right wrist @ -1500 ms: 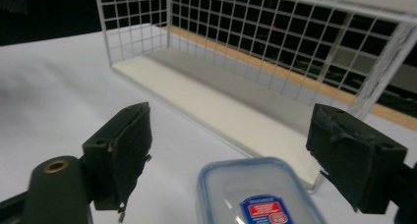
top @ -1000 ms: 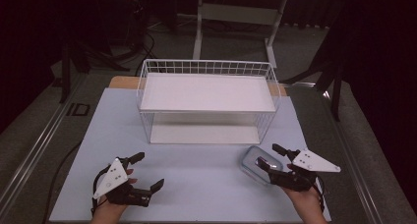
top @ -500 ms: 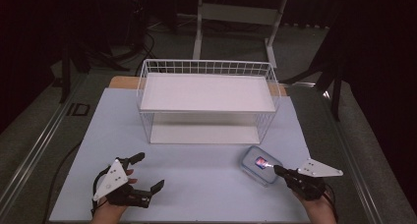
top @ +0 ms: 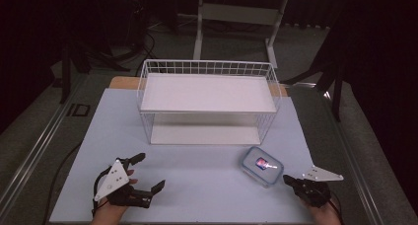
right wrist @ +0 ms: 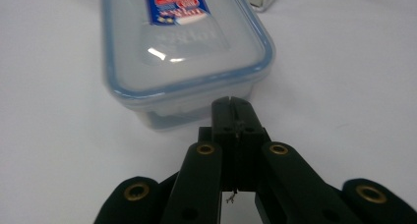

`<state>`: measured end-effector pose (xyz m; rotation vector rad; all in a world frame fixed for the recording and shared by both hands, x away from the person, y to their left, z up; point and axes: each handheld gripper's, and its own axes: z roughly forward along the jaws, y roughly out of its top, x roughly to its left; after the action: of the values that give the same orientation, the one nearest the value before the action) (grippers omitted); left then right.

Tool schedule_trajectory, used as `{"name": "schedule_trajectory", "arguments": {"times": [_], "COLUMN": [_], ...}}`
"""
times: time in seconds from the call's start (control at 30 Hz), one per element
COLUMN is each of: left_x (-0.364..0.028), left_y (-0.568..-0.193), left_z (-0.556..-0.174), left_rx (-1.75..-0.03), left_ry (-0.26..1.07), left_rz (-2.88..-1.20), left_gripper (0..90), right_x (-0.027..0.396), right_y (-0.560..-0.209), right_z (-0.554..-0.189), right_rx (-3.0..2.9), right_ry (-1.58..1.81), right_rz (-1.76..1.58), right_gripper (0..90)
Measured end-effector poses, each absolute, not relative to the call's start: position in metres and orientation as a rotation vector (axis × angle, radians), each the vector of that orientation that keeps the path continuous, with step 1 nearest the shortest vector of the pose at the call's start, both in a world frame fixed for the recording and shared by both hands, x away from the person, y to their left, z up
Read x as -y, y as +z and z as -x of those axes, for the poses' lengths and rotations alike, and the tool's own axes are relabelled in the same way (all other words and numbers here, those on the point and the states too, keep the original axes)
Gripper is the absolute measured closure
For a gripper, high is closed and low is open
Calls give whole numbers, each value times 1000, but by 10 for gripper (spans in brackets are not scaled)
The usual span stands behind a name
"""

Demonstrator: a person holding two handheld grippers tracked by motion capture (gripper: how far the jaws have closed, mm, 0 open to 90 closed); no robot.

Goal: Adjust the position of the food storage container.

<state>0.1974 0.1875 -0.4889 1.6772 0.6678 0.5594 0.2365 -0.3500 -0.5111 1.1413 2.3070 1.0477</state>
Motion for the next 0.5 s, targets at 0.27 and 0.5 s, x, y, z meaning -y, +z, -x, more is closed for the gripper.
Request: {"name": "schedule_trajectory", "arguments": {"times": [0.27, 0.5], "left_x": [-188, -187], "left_y": [-489, -489], "left_z": [-198, -198], "left_rx": [-668, -665], "left_ry": [557, 557], "left_rz": [-1677, -1676], "left_gripper": [4, 4], "right_x": [348, 336], "right_y": [-518, -519], "right_z": [-256, -271], "right_rx": [-2300, -2312], "right_ry": [1056, 1048], "right_rz": [-1187, -1164], "right_gripper": [900, 900]}}
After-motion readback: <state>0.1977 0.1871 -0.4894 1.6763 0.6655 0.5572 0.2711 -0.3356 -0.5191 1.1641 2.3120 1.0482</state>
